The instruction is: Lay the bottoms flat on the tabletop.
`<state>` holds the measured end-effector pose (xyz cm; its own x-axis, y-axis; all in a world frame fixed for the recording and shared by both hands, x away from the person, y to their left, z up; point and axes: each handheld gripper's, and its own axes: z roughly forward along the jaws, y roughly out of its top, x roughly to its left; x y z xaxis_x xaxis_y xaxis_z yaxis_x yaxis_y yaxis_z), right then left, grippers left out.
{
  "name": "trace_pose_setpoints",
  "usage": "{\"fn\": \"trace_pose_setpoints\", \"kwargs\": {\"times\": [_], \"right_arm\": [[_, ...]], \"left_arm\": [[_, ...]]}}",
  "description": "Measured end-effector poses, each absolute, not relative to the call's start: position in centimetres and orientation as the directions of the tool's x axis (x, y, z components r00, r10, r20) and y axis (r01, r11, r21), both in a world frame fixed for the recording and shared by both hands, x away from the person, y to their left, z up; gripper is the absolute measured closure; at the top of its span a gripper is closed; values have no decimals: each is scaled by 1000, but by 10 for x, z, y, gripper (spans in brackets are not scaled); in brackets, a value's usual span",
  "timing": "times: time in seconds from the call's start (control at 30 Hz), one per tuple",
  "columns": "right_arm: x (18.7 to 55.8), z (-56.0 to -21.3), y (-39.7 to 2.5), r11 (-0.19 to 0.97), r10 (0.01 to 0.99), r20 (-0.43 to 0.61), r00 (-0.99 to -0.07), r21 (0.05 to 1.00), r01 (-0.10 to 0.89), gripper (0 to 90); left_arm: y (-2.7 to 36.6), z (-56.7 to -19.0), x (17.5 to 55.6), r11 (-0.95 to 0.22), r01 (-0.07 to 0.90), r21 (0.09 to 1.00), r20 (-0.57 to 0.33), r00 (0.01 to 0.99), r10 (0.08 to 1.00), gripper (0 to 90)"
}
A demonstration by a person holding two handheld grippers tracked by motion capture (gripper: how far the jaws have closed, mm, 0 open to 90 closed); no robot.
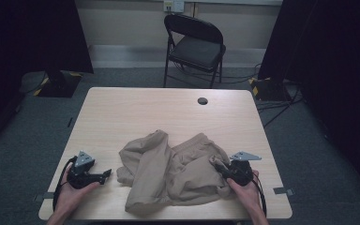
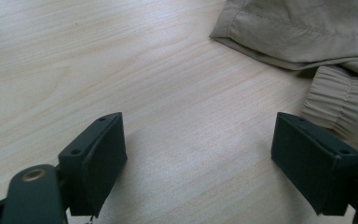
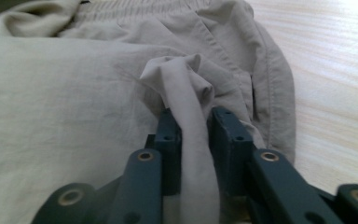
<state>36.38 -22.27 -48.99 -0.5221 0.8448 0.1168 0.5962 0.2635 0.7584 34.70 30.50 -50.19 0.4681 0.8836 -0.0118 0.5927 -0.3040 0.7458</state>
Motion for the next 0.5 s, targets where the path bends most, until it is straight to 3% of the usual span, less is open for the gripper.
{"fn": "trace_pose_setpoints", "kwargs": {"times": [0.13,0.3,0.37,0.5], "right_arm": [[367,-497,-224,224,845,152,-513,771,596,664],[364,-498,-218,258,852,93,-515,782,567,500],[363,-495,-218,259,863,78,-500,781,568,397],[361,-487,-224,229,868,107,-485,780,583,252]], "left_arm": [[304,-502,346,-295,596,747,-13,457,889,184],[303,-500,347,-284,608,741,-21,443,896,195],[304,-499,348,-285,618,733,-27,445,895,206],[306,-491,353,-251,627,737,-78,448,891,229]]}}
